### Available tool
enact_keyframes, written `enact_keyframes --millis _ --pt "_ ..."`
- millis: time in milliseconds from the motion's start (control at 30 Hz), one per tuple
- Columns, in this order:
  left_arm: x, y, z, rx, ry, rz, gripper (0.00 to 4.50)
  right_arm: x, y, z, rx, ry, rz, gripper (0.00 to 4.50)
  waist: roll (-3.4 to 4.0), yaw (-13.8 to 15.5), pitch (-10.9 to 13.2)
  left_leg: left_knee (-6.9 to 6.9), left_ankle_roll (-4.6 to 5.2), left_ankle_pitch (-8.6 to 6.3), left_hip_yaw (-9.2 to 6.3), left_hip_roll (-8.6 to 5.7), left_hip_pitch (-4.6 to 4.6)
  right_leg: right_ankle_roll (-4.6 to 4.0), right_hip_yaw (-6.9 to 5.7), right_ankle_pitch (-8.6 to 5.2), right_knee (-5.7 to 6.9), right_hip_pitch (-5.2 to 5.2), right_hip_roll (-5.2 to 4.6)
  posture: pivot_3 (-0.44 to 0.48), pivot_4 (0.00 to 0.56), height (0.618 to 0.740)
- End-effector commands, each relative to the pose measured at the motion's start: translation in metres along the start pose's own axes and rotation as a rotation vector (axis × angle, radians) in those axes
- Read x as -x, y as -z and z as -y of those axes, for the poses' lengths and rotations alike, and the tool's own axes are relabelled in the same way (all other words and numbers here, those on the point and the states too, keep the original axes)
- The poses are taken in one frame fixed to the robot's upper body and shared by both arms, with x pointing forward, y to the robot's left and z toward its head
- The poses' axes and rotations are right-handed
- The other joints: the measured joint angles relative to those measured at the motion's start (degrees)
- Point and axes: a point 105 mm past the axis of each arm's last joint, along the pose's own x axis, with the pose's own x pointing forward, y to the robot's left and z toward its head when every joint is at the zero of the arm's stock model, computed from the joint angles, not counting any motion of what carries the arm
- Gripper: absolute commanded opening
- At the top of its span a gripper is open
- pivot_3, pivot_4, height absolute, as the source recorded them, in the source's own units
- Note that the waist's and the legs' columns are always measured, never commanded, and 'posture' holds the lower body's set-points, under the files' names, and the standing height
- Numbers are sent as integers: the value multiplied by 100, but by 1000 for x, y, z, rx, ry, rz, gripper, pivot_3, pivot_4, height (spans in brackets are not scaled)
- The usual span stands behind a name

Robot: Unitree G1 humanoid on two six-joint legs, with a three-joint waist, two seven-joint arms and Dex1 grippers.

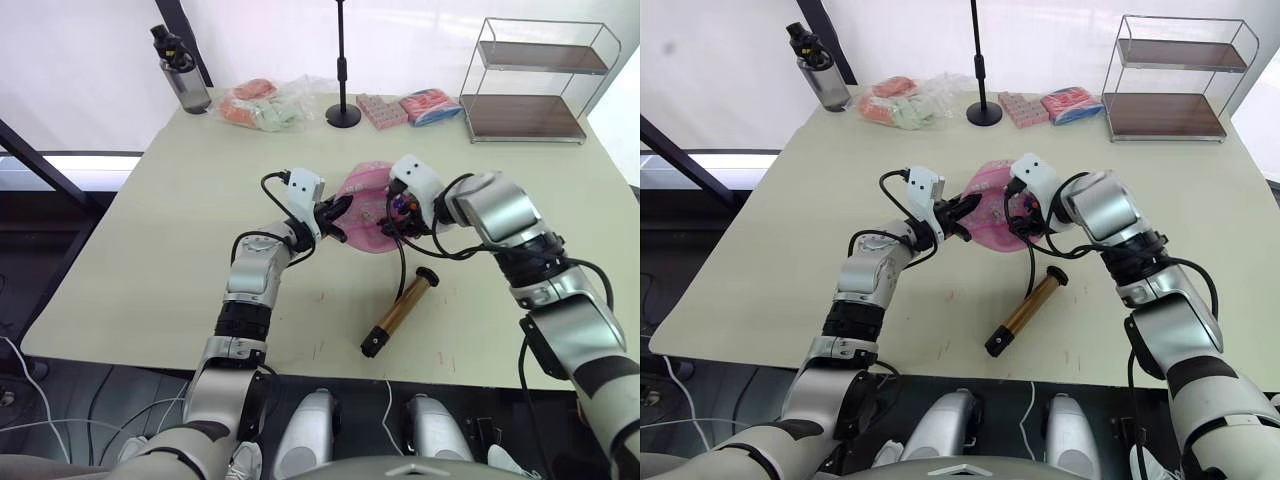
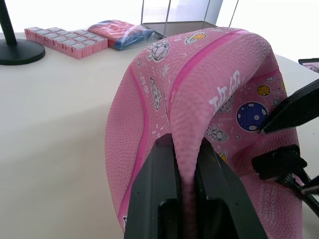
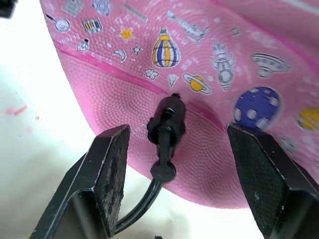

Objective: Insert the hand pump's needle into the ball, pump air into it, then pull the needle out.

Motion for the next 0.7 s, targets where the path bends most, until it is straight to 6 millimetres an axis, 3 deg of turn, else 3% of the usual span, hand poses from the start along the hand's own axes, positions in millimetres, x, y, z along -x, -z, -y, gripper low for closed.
enact_keyframes --millis 33,233,700 --pt "-3 25 11 34 39 -83 0 17 -15 6 -19 40 151 3225 0 2 0 0 0 0 -6 -4 0 0 0 0 1 0 0 0 150 736" --pt "-3 24 9 33 33 -83 0 23 -7 0 -52 35 253 3225 0 -1 0 0 1 1 -11 -7 1 1 0 0 1 1 0 0 150 736" --pt "-3 25 9 33 30 -85 0 7 1 -15 -134 -9 350 3225 1 -12 0 0 2 3 -11 -8 4 1 0 -1 4 3 1 0 150 736"
